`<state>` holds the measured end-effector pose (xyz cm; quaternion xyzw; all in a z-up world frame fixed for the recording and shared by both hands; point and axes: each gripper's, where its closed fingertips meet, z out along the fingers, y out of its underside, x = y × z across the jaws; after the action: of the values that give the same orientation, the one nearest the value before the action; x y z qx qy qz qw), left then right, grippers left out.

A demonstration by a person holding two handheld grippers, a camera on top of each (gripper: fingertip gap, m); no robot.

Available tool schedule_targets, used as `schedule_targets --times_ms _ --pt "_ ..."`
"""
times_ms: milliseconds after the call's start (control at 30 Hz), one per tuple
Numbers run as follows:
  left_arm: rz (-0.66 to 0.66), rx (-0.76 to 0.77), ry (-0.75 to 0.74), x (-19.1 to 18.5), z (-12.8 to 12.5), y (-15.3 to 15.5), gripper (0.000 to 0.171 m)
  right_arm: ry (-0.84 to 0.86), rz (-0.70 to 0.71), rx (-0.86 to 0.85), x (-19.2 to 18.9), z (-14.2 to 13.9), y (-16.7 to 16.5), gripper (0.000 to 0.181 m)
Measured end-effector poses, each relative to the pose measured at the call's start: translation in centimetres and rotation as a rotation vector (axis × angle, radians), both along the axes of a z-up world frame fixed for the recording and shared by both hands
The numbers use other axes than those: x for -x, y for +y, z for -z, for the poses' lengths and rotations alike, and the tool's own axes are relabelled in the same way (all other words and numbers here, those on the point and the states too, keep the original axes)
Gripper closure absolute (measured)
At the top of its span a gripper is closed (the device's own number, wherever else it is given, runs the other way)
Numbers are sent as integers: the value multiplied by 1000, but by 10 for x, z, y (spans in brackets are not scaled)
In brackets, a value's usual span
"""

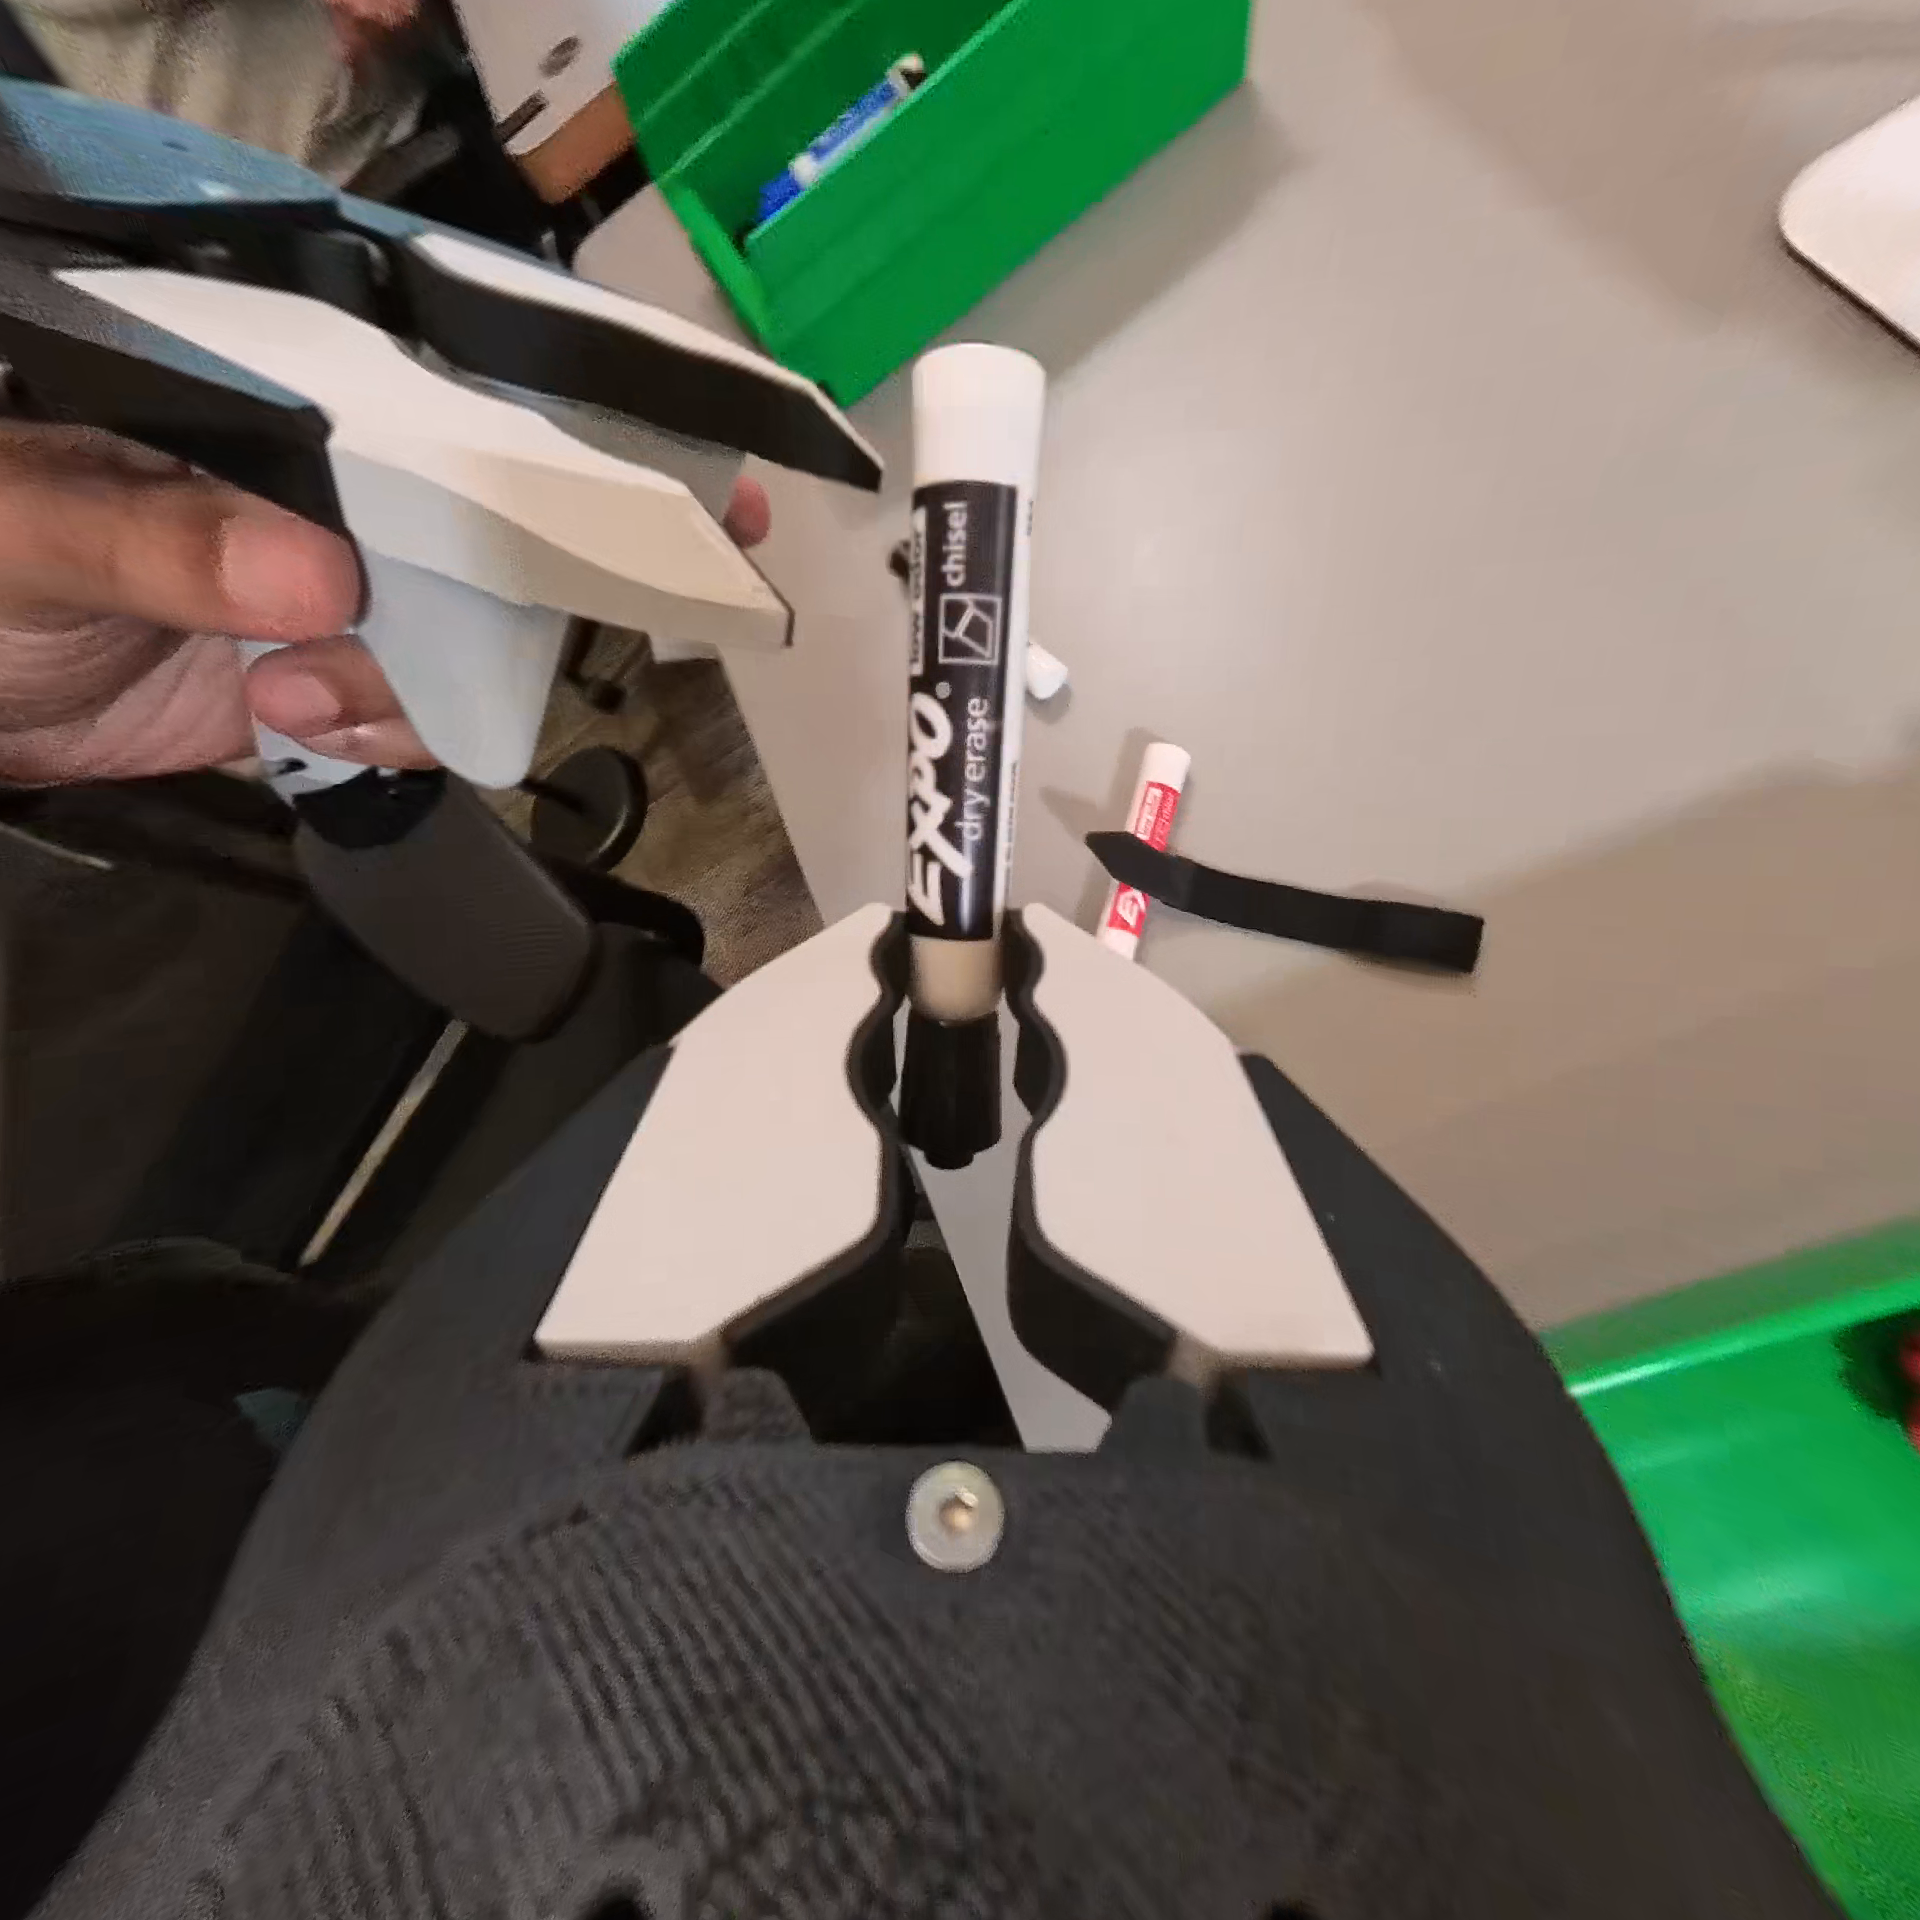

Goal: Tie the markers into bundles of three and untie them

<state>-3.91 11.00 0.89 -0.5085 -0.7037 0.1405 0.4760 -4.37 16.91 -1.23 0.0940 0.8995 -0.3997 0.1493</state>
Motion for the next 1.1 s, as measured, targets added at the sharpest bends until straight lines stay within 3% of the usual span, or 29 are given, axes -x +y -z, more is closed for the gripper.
schedule_targets --times_ms 133,167,200,300,367,433,500,633,800,967,1100 --pt "114 113 72 21 14 -3 98 19 138 26 1 28 10 163" --pt "178 117 93 26 21 2 113 -4 160 39 -2 41 10 163" --pt "257 103 110 28 29 10 129 -57 173 45 -7 56 8 163" --pt "398 101 114 25 69 24 132 -86 285 95 -4 102 -5 162" --pt "411 169 186 15 86 21 135 -25 340 138 2 116 -12 163" --pt "416 242 285 -2 95 16 132 68 373 156 3 120 -13 163" --pt "435 326 344 -25 109 7 118 179 412 149 2 123 -12 163" --pt "444 464 440 -73 124 -21 112 368 471 129 -19 112 -11 163" --pt "480 474 309 -132 127 -49 98 257 542 97 -86 99 -18 162" --pt "449 440 291 -196 142 -65 100 371 532 39 -140 95 -9 163" --pt "345 490 310 -227 134 -89 103 324 504 73 -165 107 -13 163"
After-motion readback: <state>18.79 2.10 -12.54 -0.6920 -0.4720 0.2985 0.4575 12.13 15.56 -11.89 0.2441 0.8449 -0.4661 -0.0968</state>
